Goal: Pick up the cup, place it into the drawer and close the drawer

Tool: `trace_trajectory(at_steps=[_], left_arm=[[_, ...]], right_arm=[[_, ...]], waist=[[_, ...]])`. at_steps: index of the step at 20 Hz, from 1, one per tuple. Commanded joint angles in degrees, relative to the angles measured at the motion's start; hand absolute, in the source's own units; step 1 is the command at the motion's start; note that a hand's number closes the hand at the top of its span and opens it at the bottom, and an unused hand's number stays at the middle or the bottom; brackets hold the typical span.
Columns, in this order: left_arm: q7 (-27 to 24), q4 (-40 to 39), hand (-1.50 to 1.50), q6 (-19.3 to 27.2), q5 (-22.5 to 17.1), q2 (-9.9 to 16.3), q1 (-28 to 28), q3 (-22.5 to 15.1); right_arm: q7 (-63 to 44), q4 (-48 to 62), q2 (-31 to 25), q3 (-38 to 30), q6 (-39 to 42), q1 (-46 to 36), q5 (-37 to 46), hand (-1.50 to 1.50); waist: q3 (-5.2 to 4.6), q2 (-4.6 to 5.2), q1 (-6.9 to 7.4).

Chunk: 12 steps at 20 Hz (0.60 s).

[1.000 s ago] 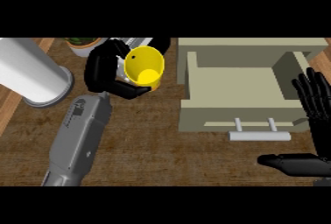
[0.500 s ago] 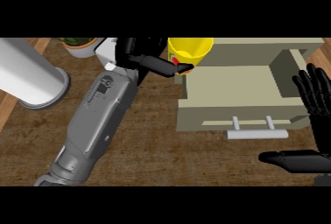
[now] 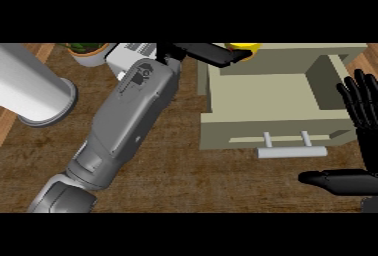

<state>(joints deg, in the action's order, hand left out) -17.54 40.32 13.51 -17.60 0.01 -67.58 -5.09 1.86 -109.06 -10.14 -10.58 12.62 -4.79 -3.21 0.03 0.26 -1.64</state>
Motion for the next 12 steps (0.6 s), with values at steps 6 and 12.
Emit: trace_trajectory(at_steps=[6,12], left_arm=[[-3.45,-12.71,1.50,2.30,-7.17,-0.01,-6.38,-6.22],[-2.25,-15.02,1.50,6.31,-12.53,-0.01,-5.29,-15.25]], right_arm=[[-3.44,0.57,-1.01,-0.59,-0.12,-3.27,-0.90,-1.50],[-1.09,-1.48,1.61,2.74,-0.50,-0.36,1.29,-1.50]], waist=[[0.00,0.32,-0.96],[0.02,0.39,-2.04]])
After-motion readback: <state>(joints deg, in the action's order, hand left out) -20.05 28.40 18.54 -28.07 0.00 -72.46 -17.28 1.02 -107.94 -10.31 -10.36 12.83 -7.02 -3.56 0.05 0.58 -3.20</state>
